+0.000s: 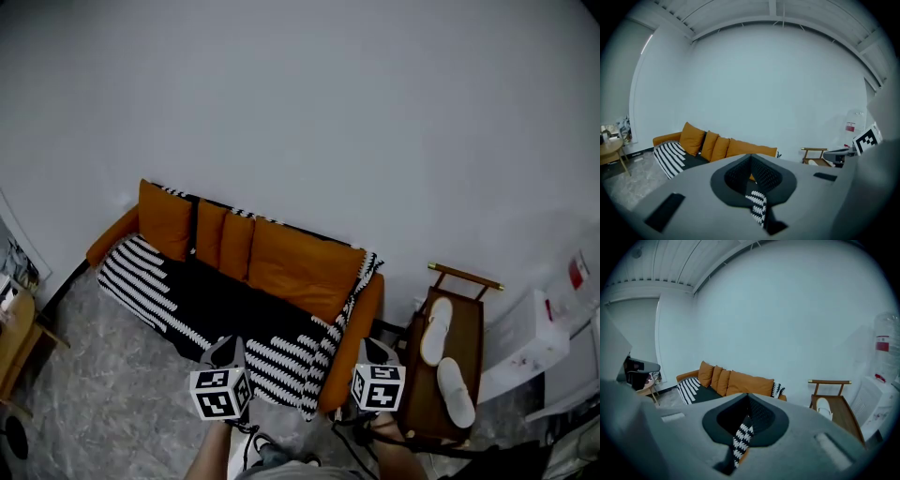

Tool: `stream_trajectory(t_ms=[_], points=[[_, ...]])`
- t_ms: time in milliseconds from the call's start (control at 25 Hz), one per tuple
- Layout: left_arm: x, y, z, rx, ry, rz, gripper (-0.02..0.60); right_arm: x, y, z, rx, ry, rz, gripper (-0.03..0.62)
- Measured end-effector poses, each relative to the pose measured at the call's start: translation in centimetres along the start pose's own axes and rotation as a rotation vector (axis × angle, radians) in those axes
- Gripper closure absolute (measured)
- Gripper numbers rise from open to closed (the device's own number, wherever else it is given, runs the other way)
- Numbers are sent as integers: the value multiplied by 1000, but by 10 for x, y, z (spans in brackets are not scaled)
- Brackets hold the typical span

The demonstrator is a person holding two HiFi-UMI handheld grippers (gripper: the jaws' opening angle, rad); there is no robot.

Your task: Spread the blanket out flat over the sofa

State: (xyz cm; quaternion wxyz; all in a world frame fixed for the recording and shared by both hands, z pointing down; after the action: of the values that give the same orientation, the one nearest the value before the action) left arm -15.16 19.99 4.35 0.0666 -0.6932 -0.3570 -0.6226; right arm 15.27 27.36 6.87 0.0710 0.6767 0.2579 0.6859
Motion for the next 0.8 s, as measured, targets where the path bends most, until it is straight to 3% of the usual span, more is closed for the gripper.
stream_trajectory(t_ms=[800], points=[[-1, 5, -9, -2, -9, 1, 578, -16, -3, -15, -11, -40, 8, 589]])
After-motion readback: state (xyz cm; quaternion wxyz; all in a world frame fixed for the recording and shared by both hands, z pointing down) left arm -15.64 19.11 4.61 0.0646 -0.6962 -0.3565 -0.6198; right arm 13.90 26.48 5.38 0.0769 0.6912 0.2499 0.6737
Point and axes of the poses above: the fingertips, and each gripper's own axes: y forward along the fingers, z to its right, x out of its underside, the point moved 8 cm from there along -y, backward along the fingers, and after that the axes turned 9 degrees about x, right-handed, at the moved point
